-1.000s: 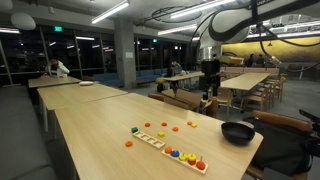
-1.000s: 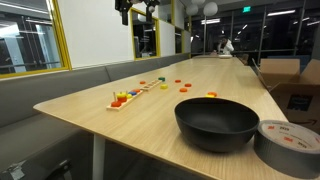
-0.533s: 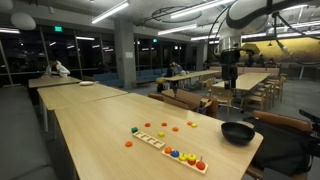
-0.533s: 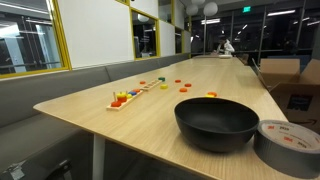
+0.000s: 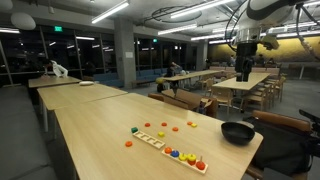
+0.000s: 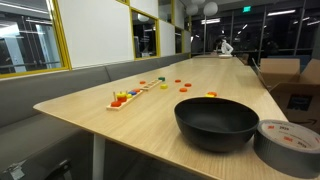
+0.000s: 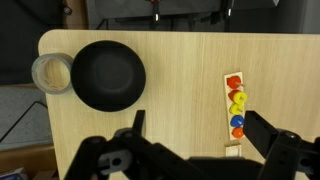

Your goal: Put a yellow disc on the second rod from the bottom of the wooden rack

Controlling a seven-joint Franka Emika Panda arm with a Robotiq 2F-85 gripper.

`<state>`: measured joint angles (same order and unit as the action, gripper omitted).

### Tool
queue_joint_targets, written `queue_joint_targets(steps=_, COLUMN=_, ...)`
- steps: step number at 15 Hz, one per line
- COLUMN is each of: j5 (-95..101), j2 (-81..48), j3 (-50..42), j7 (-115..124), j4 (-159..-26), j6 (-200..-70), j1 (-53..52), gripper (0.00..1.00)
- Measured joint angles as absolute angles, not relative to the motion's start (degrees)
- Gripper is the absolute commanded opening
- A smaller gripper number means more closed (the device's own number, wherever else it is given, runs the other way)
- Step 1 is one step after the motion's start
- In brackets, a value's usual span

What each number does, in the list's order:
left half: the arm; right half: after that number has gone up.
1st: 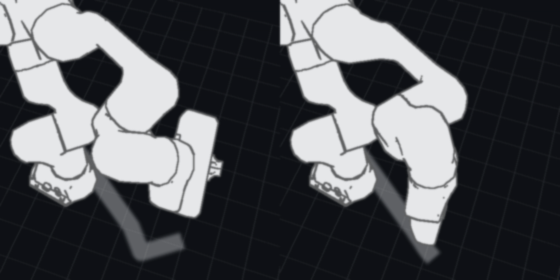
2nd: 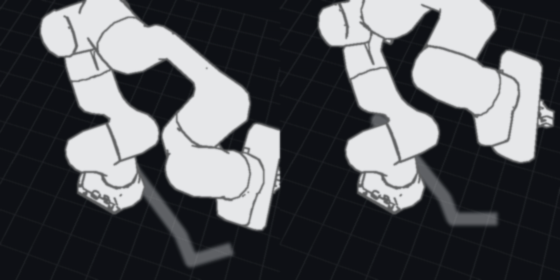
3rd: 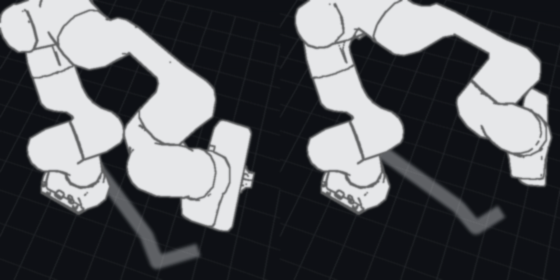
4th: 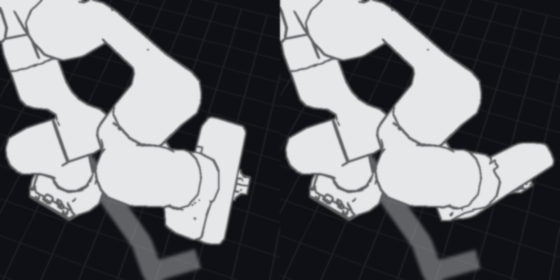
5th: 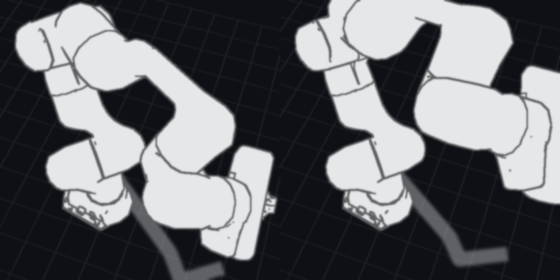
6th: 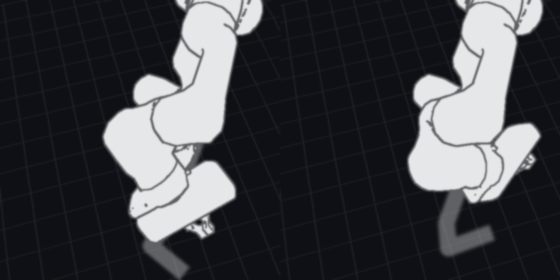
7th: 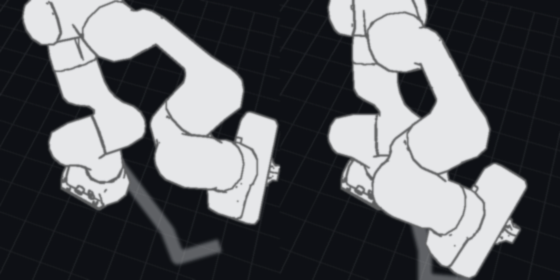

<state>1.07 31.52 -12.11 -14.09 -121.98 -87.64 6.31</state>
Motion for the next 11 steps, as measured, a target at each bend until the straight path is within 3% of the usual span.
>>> queue_joint_targets(steps=11, j5=1.3, j2=34.7, j3=-12.4, j7=-14.0, j4=-124.4, j6=-89.1, j1=7.3, gripper=1.00)
